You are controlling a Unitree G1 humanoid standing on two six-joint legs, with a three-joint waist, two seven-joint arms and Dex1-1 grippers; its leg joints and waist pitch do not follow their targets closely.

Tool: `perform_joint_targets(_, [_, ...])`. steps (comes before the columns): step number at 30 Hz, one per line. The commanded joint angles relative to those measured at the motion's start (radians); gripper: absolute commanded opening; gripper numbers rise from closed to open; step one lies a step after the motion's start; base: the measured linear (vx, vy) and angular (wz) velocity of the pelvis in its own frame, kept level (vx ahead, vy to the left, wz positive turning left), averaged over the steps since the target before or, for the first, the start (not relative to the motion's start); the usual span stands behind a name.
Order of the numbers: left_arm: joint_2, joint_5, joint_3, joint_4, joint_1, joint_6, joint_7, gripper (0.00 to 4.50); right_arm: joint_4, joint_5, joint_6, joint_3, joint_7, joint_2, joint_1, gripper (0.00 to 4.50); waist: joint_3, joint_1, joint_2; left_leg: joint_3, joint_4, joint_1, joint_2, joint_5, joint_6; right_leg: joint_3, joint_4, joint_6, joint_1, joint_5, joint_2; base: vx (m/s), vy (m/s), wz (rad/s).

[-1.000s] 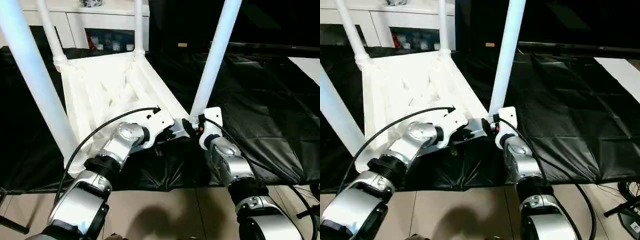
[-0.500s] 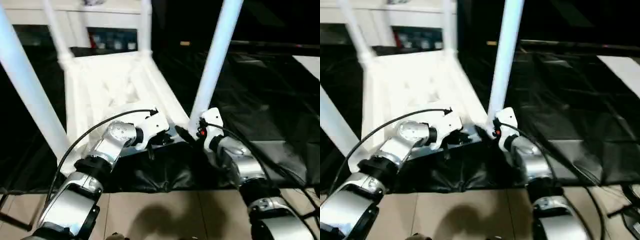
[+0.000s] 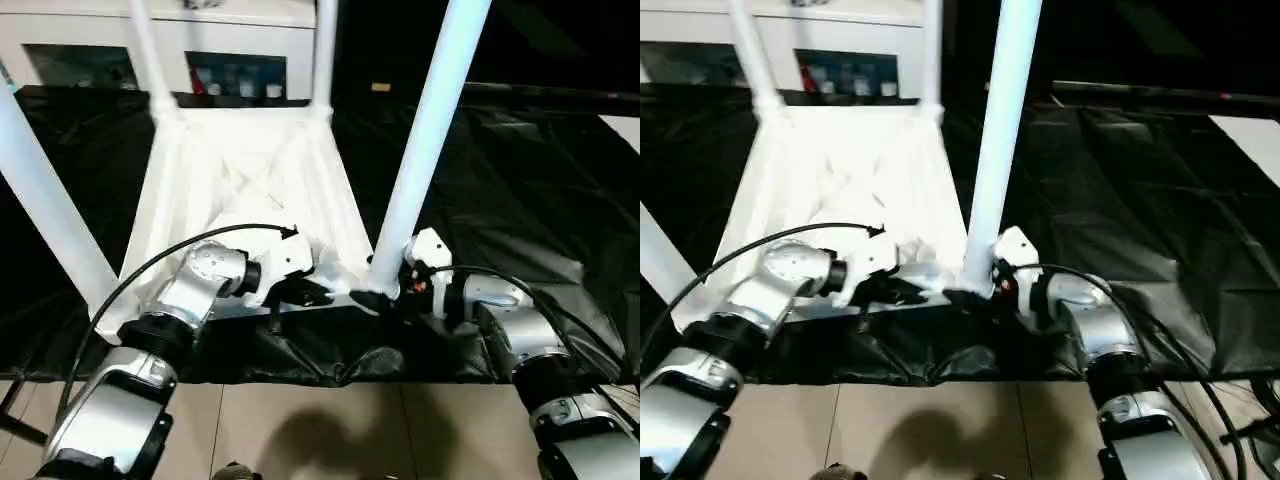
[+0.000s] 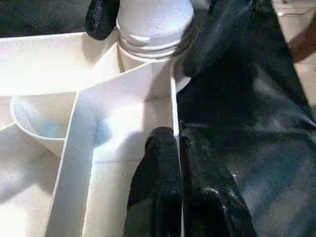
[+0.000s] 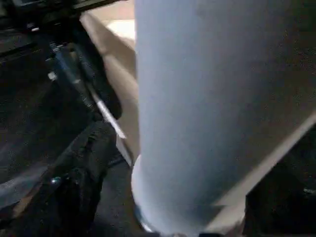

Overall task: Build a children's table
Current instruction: Rotate leg to tighten

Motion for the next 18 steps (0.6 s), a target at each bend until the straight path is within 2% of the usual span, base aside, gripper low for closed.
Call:
perform_joint_targets(1, [-0.020, -0.016, -0.044, -0.040, 0.008, -0.021, -0.057, 0.00, -0.040, 0.021, 0.013, 0.028, 0.057, -0.003, 0.011, 3.63, -0.066, 0.003, 0.000, -0.019, -0.070, 0.017, 0.058, -0.234, 0.048, 0.060, -0.071, -0.231, 0.046, -0.226, -0.072, 0.000, 0.000, 0.00])
perform_joint_targets(2, [-0.015, -0.017, -0.045, -0.042, 0.008, -0.019, -0.066, 0.00, -0.048, 0.025, 0.023, 0.032, 0.076, -0.007, 0.015, 3.58, -0.066, 0.005, 0.000, -0.019, -0.070, 0.019, 0.058, -0.234, 0.049, 0.060, -0.071, -0.232, 0.045, -0.221, -0.071, 0.000, 0.000, 0.00])
perform_joint_targets(3, [-0.007, -0.018, -0.047, -0.043, 0.010, -0.018, -0.080, 0.00, -0.058, 0.029, 0.030, 0.039, 0.101, -0.013, 0.022, 3.34, -0.065, 0.008, -0.001, -0.018, -0.069, 0.017, 0.058, -0.234, 0.050, 0.060, -0.070, -0.234, 0.046, -0.219, -0.072, 0.000, 0.000, 0.00])
perform_joint_targets(6, [0.002, -0.020, -0.049, -0.044, 0.011, -0.018, -0.097, 0.00, -0.063, 0.036, 0.035, 0.043, 0.125, -0.020, 0.026, 3.23, -0.065, 0.012, -0.002, -0.019, -0.070, 0.017, 0.057, -0.246, 0.041, 0.060, -0.073, -0.226, 0.045, -0.250, -0.075, 0.000, 0.000, 0.00])
perform_joint_targets(9, [0.004, -0.021, -0.050, -0.048, 0.013, -0.014, -0.109, 0.00, -0.073, 0.044, 0.044, 0.041, 0.142, -0.021, 0.030, 2.84, -0.065, 0.016, -0.001, -0.020, -0.071, 0.018, 0.057, -0.249, 0.034, 0.060, -0.075, -0.218, 0.045, -0.266, -0.075, 0.000, 0.000, 0.00])
perform_joint_targets(15, [0.004, -0.021, -0.054, -0.059, 0.021, -0.003, -0.120, 0.00, -0.096, 0.052, 0.061, 0.047, 0.152, -0.019, 0.047, 2.63, -0.068, 0.017, -0.004, -0.020, -0.069, 0.016, 0.057, -0.220, 0.039, 0.059, -0.069, -0.222, 0.047, -0.224, -0.074, 0.000, 0.000, 0.00])
perform_joint_targets(17, [-0.002, -0.022, -0.054, -0.062, 0.024, 0.002, -0.104, 0.00, -0.100, 0.053, 0.059, 0.044, 0.137, -0.007, 0.058, 2.62, -0.067, 0.017, -0.007, -0.019, -0.069, 0.015, 0.056, -0.222, 0.041, 0.060, -0.070, -0.221, 0.047, -0.230, -0.075, 0.000, 0.000, 0.00])
perform_joint_targets(18, [-0.007, -0.022, -0.052, -0.062, 0.024, 0.005, -0.090, 0.00, -0.100, 0.055, 0.060, 0.039, 0.122, 0.002, 0.063, 2.62, -0.067, 0.018, -0.005, -0.019, -0.069, 0.015, 0.056, -0.224, 0.041, 0.060, -0.072, -0.218, 0.046, -0.240, -0.076, 0.000, 0.000, 0.00])
